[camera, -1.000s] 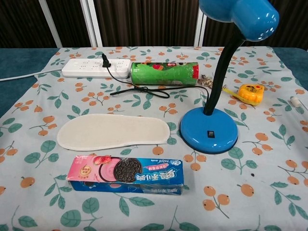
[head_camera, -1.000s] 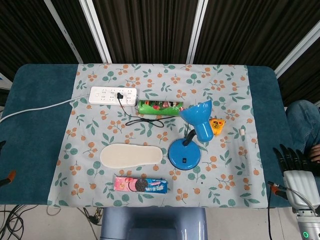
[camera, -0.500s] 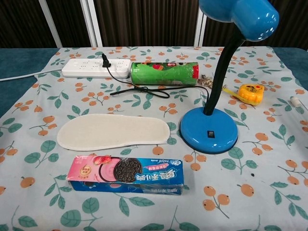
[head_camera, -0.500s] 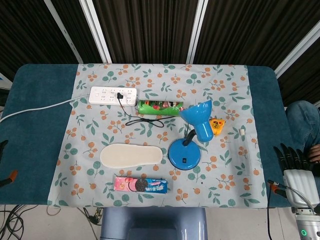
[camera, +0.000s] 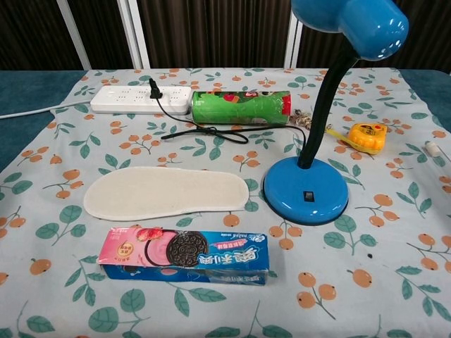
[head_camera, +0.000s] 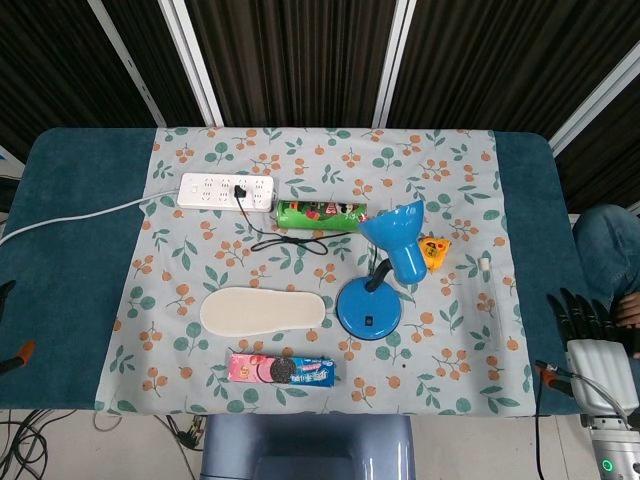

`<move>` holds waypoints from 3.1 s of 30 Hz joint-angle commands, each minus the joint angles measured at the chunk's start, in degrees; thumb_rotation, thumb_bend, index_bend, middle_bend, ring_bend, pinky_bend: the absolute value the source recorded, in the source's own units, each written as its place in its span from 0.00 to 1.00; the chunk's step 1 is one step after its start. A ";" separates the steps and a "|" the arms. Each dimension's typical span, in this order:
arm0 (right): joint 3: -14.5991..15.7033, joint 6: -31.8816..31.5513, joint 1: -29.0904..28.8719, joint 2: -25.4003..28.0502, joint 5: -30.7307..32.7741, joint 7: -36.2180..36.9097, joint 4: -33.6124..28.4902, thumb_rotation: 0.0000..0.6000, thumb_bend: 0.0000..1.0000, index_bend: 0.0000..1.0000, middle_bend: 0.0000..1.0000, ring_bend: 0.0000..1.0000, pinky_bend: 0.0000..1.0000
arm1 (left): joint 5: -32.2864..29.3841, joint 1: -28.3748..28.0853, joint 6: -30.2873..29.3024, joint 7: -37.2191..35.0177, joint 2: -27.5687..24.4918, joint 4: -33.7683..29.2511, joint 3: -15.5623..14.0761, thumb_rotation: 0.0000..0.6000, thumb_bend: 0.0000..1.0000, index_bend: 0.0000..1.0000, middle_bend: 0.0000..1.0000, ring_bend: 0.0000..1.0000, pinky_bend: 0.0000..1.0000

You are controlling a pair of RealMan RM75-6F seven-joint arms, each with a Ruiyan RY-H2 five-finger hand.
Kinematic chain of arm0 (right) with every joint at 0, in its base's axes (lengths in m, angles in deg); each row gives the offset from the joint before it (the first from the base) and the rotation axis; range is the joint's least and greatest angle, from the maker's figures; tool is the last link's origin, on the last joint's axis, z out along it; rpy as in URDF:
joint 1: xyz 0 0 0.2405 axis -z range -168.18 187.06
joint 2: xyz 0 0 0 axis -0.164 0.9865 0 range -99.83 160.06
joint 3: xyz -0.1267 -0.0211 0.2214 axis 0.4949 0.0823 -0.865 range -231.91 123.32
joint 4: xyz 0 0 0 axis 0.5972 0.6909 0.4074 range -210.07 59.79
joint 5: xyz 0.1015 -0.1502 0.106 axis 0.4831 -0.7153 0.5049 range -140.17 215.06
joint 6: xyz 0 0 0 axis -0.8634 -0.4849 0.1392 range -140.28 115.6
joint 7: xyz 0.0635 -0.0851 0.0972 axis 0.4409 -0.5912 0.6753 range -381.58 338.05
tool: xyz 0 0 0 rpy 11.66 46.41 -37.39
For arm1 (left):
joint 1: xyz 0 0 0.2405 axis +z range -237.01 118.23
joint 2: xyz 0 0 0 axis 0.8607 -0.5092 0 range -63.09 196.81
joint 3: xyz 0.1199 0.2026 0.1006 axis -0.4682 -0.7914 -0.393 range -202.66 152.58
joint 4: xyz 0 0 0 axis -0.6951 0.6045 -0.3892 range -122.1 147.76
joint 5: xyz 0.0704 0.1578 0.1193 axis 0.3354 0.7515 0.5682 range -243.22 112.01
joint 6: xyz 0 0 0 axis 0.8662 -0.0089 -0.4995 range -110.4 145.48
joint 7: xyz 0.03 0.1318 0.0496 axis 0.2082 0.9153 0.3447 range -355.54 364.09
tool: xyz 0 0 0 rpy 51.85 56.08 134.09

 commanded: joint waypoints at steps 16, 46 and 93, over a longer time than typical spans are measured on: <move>-1.48 14.12 -7.68 1.30 -0.19 -2.64 -6.95 1.00 0.37 0.04 0.42 0.54 0.28 | -1.05 0.18 0.35 -0.24 -0.33 -0.93 0.27 1.00 0.23 0.11 0.00 0.00 0.06; -4.40 35.54 -24.22 -18.02 19.13 -15.86 -4.58 1.00 0.53 0.04 0.69 0.81 0.71 | -2.60 0.07 1.54 -0.82 -1.02 -1.59 0.56 1.00 0.23 0.11 0.00 0.00 0.06; -1.79 34.35 -28.06 -20.84 27.13 -19.44 -2.06 1.00 0.53 0.04 0.69 0.81 0.95 | -3.13 0.01 1.74 -1.02 -1.23 -1.59 0.69 1.00 0.23 0.11 0.00 0.00 0.08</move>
